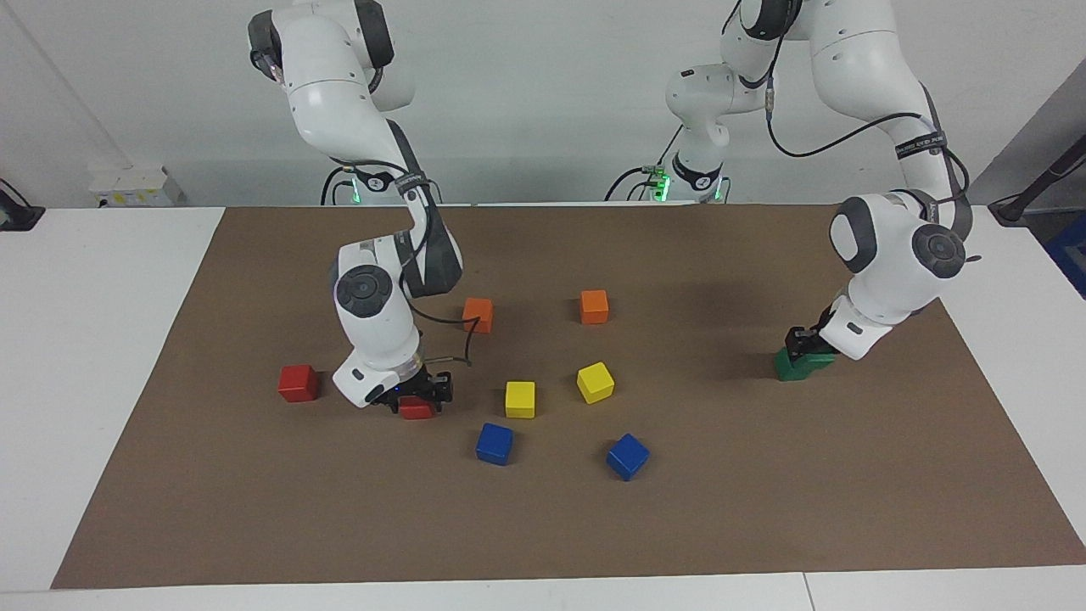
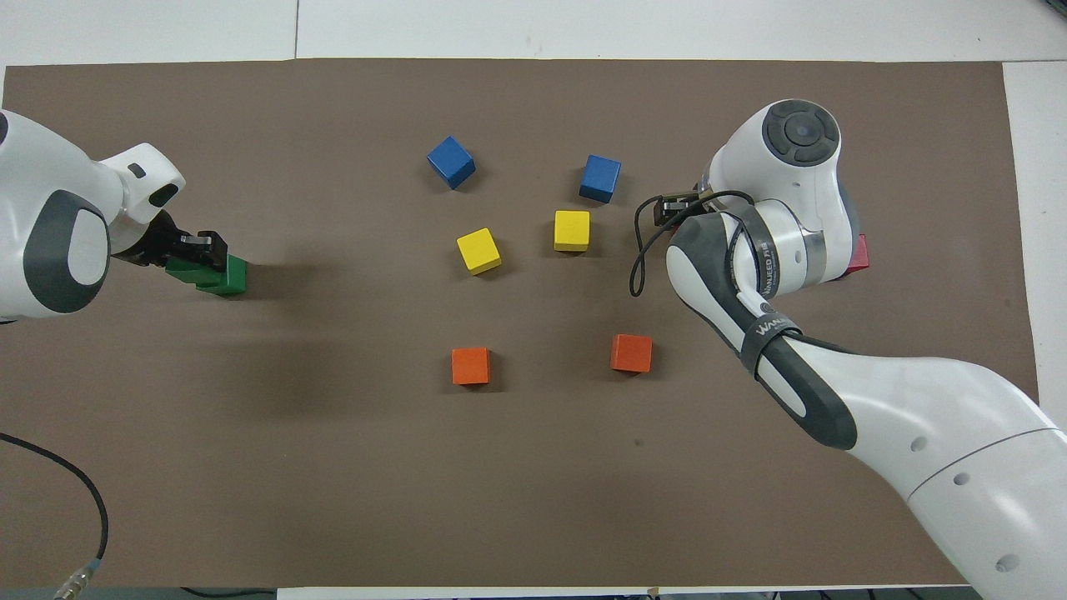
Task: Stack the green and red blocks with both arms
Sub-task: 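Release the green stack with the left gripper while the right gripper stacks red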
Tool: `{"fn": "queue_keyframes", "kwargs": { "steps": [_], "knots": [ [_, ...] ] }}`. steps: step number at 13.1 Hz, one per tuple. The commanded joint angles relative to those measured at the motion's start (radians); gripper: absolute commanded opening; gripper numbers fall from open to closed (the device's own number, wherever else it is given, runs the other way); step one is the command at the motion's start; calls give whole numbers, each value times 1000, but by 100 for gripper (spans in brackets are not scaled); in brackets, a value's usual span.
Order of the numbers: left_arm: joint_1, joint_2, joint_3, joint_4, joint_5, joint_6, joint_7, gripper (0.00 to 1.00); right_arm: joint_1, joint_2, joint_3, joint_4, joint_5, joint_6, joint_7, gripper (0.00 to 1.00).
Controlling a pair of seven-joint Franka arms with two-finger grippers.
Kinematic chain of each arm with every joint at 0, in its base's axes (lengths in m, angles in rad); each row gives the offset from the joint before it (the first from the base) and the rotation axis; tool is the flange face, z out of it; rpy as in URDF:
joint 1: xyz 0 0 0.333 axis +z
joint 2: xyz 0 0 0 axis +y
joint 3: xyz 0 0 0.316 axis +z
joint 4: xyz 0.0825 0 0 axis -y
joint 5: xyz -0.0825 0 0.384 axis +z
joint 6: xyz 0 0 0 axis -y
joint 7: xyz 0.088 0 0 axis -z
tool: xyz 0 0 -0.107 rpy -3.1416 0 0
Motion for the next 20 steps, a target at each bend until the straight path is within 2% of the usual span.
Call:
{"fn": "queue_keyframes", "kwargs": {
  "steps": [1, 2, 5, 6, 7, 8, 11, 15, 18, 20],
  "knots": [
    [13, -40, -5, -79, -20, 67, 28, 0, 1, -28, 4, -34, 2, 2, 31, 12],
    [13, -40, -4, -81, -20, 69, 28, 0, 1, -33, 4, -32, 2, -3, 30, 0],
    [13, -40, -4, -84, -20, 72, 28, 0, -23, -49, 2, 15, -4, -68, 10, 0],
    [13, -40, -4, -91, -20, 81, 28, 33, -45, -60, -1, 52, -6, -131, -20, 0],
    [12, -43, -4, -107, -20, 96, 30, 92, -75, -83, -1, 76, -6, -176, -66, 0],
    [12, -46, -4, -114, -20, 107, 30, 100, -110, -115, -1, 80, -6, -197, -120, 0],
    [13, -50, -4, -122, -18, 106, 30, 100, -222, -183, -2, 61, -14, -214, -255, 0],
    [15, -66, -2, -115, -18, 78, 36, 100, -344, -269, -1, -89, -11, -193, -393, 0],
    [13, -91, -2, -79, -18, 37, 33, 100, -359, -329, -1, -260, -4, -43, -426, 0],
    [2, -89, -2, -17, -18, -28, 21, 100, -350, -342, -1, -304, -4, -15, -423, 0]
  ]
}}
